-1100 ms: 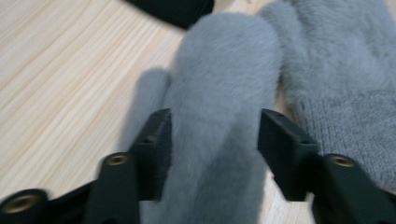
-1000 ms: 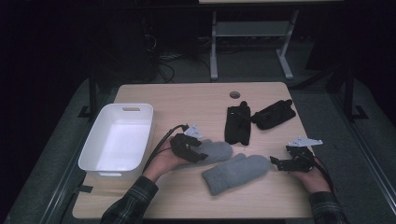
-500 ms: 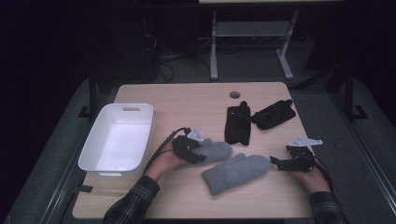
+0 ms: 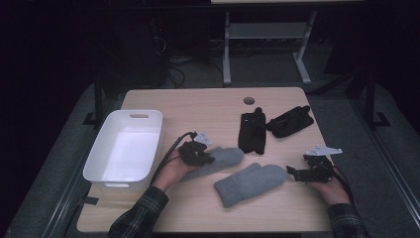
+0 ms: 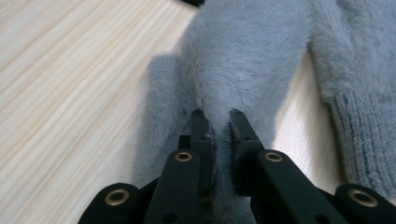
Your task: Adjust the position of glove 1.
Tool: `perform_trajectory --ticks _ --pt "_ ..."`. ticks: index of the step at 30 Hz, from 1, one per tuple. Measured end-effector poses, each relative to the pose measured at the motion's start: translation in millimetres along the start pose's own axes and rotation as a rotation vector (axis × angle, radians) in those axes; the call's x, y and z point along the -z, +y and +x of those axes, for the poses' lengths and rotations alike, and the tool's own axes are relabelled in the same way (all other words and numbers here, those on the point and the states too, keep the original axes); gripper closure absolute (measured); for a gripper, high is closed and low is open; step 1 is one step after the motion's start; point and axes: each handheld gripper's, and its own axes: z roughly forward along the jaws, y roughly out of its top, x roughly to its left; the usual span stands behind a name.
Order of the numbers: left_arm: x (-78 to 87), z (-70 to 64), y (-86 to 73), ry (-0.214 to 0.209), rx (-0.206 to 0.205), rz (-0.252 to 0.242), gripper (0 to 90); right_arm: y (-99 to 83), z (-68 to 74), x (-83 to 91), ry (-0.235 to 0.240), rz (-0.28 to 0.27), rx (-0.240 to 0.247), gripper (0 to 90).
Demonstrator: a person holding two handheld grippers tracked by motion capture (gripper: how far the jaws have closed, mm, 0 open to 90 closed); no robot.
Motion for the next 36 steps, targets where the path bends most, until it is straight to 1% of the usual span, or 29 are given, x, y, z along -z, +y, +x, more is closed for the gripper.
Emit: perform_trajectory --ticks 1,2,3,4,5,7,8,12,14,16,17,19,23,24,26,27,28,29,30,31,32,33,34,36 --pt "2.8 0.8 0.8 0.002 0.002 0.009 83.2 0.0 0.0 0.0 0.000 0.000 0.000 14.5" --pt "4.6 0.7 1.2 0.002 0.018 -0.001 83.3 0.0 0.0 0.0 0.000 0.000 0.000 14.5" --pt "7.6 1.0 1.9 0.004 0.018 0.002 83.4 0.0 0.0 0.0 0.000 0.000 0.000 14.5" --pt "9.0 0.7 2.8 0.003 0.036 -0.014 83.4 0.0 0.0 0.0 0.000 0.000 0.000 14.5" --pt "12.1 0.9 3.7 -0.001 0.039 -0.010 83.4 0.0 0.0 0.0 0.000 0.000 0.000 14.5" --pt "15.9 -1.2 6.2 -0.001 0.071 -0.029 83.5 0.0 0.0 0.0 0.000 0.000 -0.001 14.5" --pt "19.0 -1.1 7.8 0.000 0.067 -0.023 83.5 0.0 0.0 0.0 0.000 0.000 0.000 14.5" --pt "27.6 -8.5 15.8 -0.002 0.096 -0.039 83.5 0.0 0.0 0.0 0.000 0.000 -0.001 14.5" --pt "31.0 -14.3 20.8 -0.007 0.100 -0.045 83.6 0.0 0.0 0.0 0.000 0.000 -0.001 14.5" --pt "33.1 -20.2 26.5 -0.012 0.096 -0.047 83.6 0.0 0.0 0.0 0.000 0.000 -0.001 14.5" --pt "33.7 -23.4 29.3 -0.019 0.093 -0.051 83.6 0.0 0.0 0.0 0.000 0.000 0.000 14.5" --pt "34.7 -29.7 35.3 -0.034 0.102 -0.046 83.6 0.0 0.0 0.0 0.000 0.000 -0.001 14.5" --pt "36.1 -43.5 47.8 -0.063 0.091 -0.048 83.7 0.1 -0.1 0.0 0.000 0.000 -0.002 14.5" --pt "36.3 -47.2 50.6 -0.069 0.087 -0.051 83.7 0.1 0.0 0.0 0.000 0.000 -0.002 14.5" --pt "34.7 -55.2 55.6 -0.089 0.096 -0.062 83.7 0.1 0.0 0.0 0.000 0.000 -0.003 14.5" --pt "33.9 -59.1 58.0 -0.098 0.101 -0.058 83.7 0.1 0.0 0.0 0.000 0.000 -0.003 14.5" --pt "32.8 -61.2 60.1 -0.105 0.083 -0.047 83.7 0.1 0.0 0.0 0.000 0.000 -0.003 14.5" --pt "30.4 -64.9 62.4 -0.110 0.090 -0.049 83.6 0.1 -0.1 0.0 0.000 0.000 -0.003 14.5" --pt "27.9 -67.7 64.4 -0.112 0.088 -0.046 83.7 0.1 -0.1 0.0 0.001 0.000 -0.003 14.5" --pt "25.6 -69.5 66.4 -0.118 0.078 -0.032 83.6 0.1 -0.1 0.0 0.000 0.000 -0.003 14.5" --pt "21.7 -73.0 68.3 -0.121 0.093 -0.039 83.7 0.1 -0.1 0.0 0.000 0.000 -0.003 14.5" --pt "19.1 -75.0 70.4 -0.123 0.083 -0.025 83.7 0.1 -0.1 0.0 0.000 0.000 -0.002 14.5" --pt "15.7 -77.7 72.3 -0.124 0.083 -0.020 83.6 0.1 -0.1 -0.1 0.000 0.000 -0.003 14.5" --pt "8.4 -83.8 75.6 -0.118 0.095 -0.018 83.7 0.2 -0.2 -0.1 0.000 0.000 -0.002 14.5"
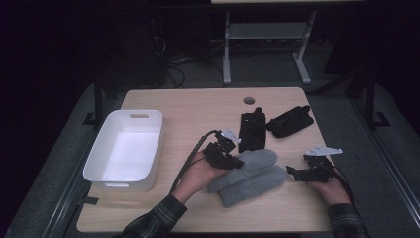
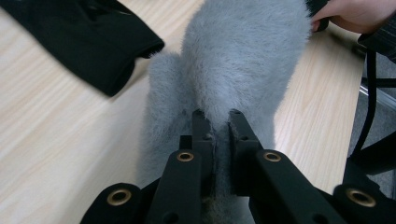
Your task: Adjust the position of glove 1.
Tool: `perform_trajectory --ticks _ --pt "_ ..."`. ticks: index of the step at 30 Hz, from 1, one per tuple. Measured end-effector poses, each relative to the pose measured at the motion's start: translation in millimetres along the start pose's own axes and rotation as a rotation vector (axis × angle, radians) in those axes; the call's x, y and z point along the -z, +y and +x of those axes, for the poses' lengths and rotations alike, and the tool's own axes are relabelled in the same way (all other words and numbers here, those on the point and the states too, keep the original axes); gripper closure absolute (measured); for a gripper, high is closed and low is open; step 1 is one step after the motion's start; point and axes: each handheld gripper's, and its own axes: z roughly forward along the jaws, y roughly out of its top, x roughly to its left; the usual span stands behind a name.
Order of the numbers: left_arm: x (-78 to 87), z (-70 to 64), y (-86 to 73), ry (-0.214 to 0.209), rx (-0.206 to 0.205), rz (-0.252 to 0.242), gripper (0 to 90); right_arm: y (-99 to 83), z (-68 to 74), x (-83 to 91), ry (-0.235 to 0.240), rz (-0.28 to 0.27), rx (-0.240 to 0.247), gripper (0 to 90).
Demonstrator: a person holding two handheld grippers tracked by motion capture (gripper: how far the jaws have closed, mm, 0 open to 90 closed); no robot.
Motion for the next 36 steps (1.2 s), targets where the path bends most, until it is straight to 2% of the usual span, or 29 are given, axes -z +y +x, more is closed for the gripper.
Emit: perform_trajectory --ticks 1,3,8,10,11,13,18,20,23,28,31,36 --pt "-2.4 -0.8 1.3 0.006 -0.018 0.021 83.7 0.0 0.0 0.0 0.000 0.000 0.000 14.5" --pt "-9.1 -3.8 3.1 0.007 -0.001 0.022 83.7 0.0 0.0 0.0 0.000 0.000 0.000 14.5" --pt "-21.8 -8.7 6.1 -0.010 -0.009 0.044 83.6 0.0 -0.3 -0.1 0.002 -0.001 0.001 14.5" --pt "-26.8 -11.2 6.5 -0.010 0.000 0.042 83.6 0.0 -0.4 -0.1 0.002 -0.001 0.001 14.5" --pt "-28.1 -11.1 6.8 -0.006 -0.010 0.057 83.6 0.0 -0.5 -0.1 0.003 -0.002 0.001 14.5" --pt "-32.4 -12.3 6.7 -0.007 0.006 0.054 83.5 0.0 -0.4 -0.1 0.003 -0.002 0.002 14.5" --pt "-38.8 -13.8 5.7 -0.006 -0.012 0.069 80.4 0.0 -0.5 -0.1 0.003 -0.001 0.002 14.5" --pt "-38.9 -13.9 5.6 -0.006 -0.038 0.071 75.0 0.0 -0.5 -0.1 0.002 -0.002 0.003 14.5" --pt "-37.2 -15.9 5.9 0.004 -0.063 0.046 63.0 0.0 -0.5 -0.1 0.002 -0.002 0.003 14.5" --pt "-30.6 -15.9 6.3 -0.031 -0.117 -0.013 47.5 0.0 -0.4 -0.2 0.002 -0.002 0.003 14.5" --pt "-24.4 -9.1 7.6 -0.040 -0.147 -0.035 41.7 0.0 -0.4 -0.1 0.002 -0.001 0.003 14.5" --pt "-17.3 8.8 11.5 -0.038 -0.162 -0.073 31.2 0.0 -0.3 -0.1 0.002 -0.001 0.002 14.5"
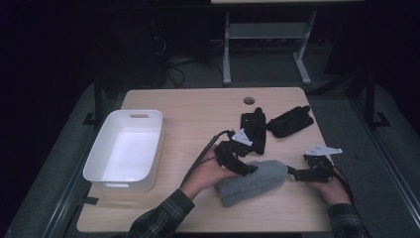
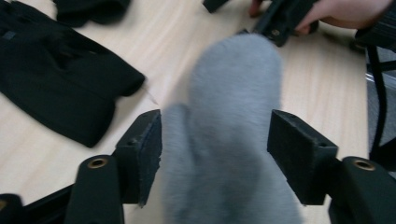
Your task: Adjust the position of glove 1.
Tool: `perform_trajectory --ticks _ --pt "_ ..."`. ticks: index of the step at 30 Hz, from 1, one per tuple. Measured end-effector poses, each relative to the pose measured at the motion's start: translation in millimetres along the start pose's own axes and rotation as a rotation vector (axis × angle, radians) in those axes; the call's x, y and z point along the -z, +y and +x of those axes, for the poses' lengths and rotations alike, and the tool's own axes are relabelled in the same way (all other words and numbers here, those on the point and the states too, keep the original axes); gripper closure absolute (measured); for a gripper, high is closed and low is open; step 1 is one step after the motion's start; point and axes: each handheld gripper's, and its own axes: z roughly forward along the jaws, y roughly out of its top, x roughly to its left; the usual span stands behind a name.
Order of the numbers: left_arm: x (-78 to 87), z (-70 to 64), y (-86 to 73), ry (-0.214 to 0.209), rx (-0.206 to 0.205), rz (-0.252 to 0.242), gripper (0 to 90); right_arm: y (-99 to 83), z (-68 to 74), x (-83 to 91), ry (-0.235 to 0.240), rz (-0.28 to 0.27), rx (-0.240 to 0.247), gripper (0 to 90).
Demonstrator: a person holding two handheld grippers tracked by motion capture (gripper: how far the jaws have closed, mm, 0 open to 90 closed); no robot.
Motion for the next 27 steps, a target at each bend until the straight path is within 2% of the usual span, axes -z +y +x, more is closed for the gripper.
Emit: perform_trajectory --ticks 4,9,10,19,27 --pt "-2.0 15.4 -0.8 -0.009 0.008 0.008 24.3 0.0 0.0 0.0 0.000 0.000 0.000 14.5" --pt "-10.9 29.3 -5.7 -0.059 0.051 0.019 21.9 0.0 -0.1 0.0 0.000 0.000 0.000 14.5" --pt "-13.4 30.2 -6.6 -0.070 0.048 0.023 21.7 0.0 -0.2 0.0 0.000 0.000 0.000 14.5" --pt "-36.9 21.9 -12.9 -0.107 0.038 0.088 19.2 0.0 -0.1 0.0 0.000 0.000 0.000 14.5" --pt "-48.9 15.8 -19.6 -0.098 0.017 0.137 14.4 0.0 -0.2 0.0 0.000 -0.001 0.001 14.5"
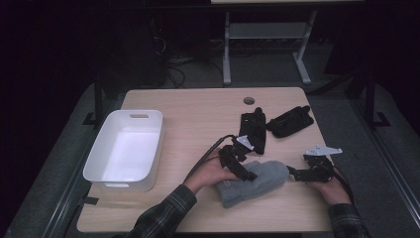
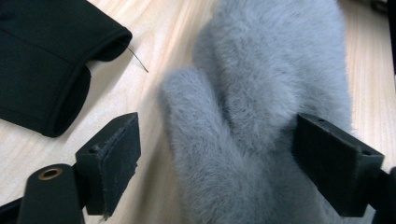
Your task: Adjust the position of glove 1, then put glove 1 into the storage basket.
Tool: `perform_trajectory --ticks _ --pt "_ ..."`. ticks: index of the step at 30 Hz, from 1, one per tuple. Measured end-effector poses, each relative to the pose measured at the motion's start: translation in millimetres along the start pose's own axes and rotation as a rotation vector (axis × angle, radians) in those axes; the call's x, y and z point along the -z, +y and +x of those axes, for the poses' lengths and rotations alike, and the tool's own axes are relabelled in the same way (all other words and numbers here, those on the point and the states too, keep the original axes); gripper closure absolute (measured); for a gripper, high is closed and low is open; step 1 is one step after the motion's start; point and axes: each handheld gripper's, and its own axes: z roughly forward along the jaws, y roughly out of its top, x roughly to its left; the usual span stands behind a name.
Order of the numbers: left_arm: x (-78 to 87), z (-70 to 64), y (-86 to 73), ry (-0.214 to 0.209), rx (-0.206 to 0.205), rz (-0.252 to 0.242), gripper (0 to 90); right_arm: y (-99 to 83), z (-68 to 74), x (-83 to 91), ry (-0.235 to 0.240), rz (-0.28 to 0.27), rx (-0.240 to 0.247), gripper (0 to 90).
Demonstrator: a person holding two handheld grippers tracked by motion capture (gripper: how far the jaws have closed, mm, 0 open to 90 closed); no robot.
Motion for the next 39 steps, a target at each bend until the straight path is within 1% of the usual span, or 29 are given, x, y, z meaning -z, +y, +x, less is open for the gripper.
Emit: perform_trajectory --ticks 3,8,10,12,13,14,15,17,18,20,23,26,27,29,31,34,36,37,38,39 --pt "-5.1 -1.5 -0.4 -0.003 -0.021 0.032 12.5 0.0 0.0 0.0 0.000 0.000 -0.001 14.5" --pt "-12.5 -2.5 -1.1 -0.020 -0.035 0.057 11.9 0.0 0.2 0.0 0.000 0.001 -0.001 14.5" --pt "-15.4 -2.9 -1.5 -0.030 -0.030 0.064 12.0 0.0 0.2 0.0 0.000 0.001 -0.001 14.5" --pt "-18.3 -2.4 -2.1 -0.045 -0.016 0.072 12.0 0.1 0.1 -0.2 0.000 0.000 0.000 14.5" --pt "-19.4 -1.4 -2.4 -0.050 -0.017 0.076 12.1 0.2 0.0 -0.3 0.000 0.000 0.000 14.5" --pt "-20.4 -0.3 -2.8 -0.062 -0.012 0.076 12.1 0.3 -0.2 -0.4 0.000 0.000 0.002 14.5" --pt "-21.7 0.3 -3.1 -0.072 0.003 0.076 12.3 0.3 -0.1 -0.4 0.000 0.000 0.001 14.5" --pt "-22.3 1.1 -3.4 -0.090 -0.001 0.070 13.8 0.3 -0.1 -0.5 0.000 0.000 0.001 14.5" --pt "-21.9 1.1 -2.9 -0.098 -0.009 0.074 15.7 0.3 -0.1 -0.5 0.000 0.000 0.000 14.5" --pt "-22.0 -0.7 -2.0 -0.123 -0.021 0.080 25.0 0.4 -0.1 -0.5 0.000 0.001 0.001 14.5" --pt "-21.6 -0.5 -1.1 -0.152 -0.019 0.091 32.9 0.4 -0.1 -0.6 0.000 0.001 0.001 14.5" --pt "-21.7 -0.8 0.6 -0.174 -0.023 0.110 44.4 0.4 -0.2 -0.6 0.000 0.000 0.002 14.5" --pt "-21.4 -1.7 1.4 -0.173 -0.023 0.114 47.8 0.4 -0.2 -0.6 -0.001 0.000 0.002 14.5" --pt "-20.5 -2.3 2.2 -0.175 -0.044 0.118 53.8 0.4 -0.2 -0.6 -0.001 0.000 0.002 14.5" --pt "-19.6 -2.7 2.6 -0.177 -0.038 0.119 57.9 0.4 -0.2 -0.6 -0.001 0.000 0.002 14.5" --pt "-17.6 -2.6 2.8 -0.180 -0.024 0.115 62.4 0.4 -0.2 -0.6 -0.001 0.000 0.002 14.5" --pt "-14.7 -4.0 3.6 -0.173 -0.018 0.107 64.9 0.5 -0.2 -0.6 0.000 0.000 0.002 14.5" --pt "-12.8 -4.3 4.2 -0.168 -0.030 0.105 66.0 0.5 -0.3 -0.6 0.000 0.000 0.002 14.5" --pt "-11.2 -5.6 4.5 -0.162 -0.028 0.097 66.9 0.5 -0.2 -0.6 0.000 0.000 0.001 14.5" --pt "-9.0 -6.0 5.2 -0.157 -0.038 0.099 67.7 0.5 -0.2 -0.6 0.000 0.000 0.001 14.5"
